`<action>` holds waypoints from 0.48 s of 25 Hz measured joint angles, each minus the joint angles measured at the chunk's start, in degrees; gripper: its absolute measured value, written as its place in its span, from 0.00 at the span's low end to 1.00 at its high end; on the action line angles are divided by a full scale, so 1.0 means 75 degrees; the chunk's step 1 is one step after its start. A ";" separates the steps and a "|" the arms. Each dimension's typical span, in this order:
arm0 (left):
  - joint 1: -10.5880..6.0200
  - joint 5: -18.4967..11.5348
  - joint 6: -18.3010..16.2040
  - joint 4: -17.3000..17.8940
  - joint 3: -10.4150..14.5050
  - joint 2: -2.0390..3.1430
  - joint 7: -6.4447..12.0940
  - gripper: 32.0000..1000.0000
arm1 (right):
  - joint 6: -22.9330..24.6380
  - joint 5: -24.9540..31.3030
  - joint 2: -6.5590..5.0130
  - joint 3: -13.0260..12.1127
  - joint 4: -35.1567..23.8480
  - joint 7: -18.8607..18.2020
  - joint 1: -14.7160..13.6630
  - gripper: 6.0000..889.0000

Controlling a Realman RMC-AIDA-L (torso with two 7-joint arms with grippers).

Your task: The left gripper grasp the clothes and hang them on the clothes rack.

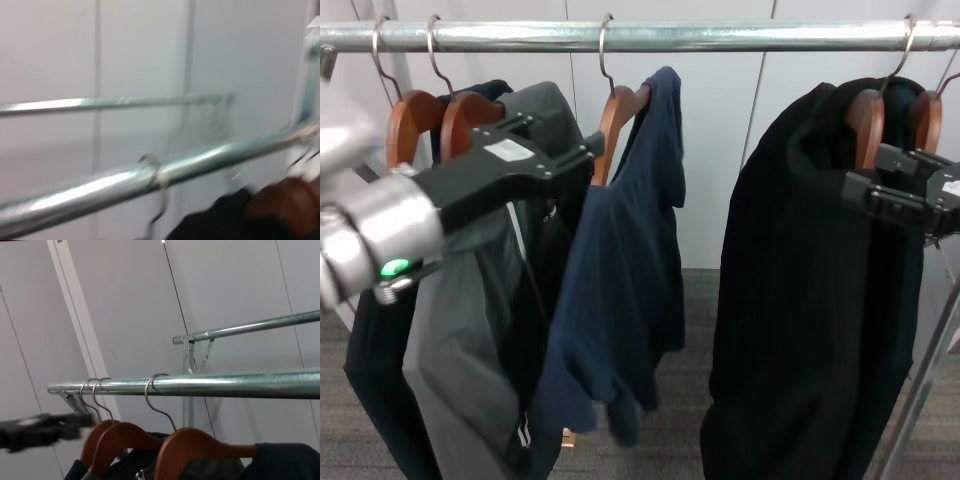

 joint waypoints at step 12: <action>0.0222 0.0755 0.4451 -0.0926 -0.2145 0.0034 0.0392 0.62 | -0.0129 -0.0089 -0.0356 -0.0081 -0.0257 0.0475 0.0287 0.92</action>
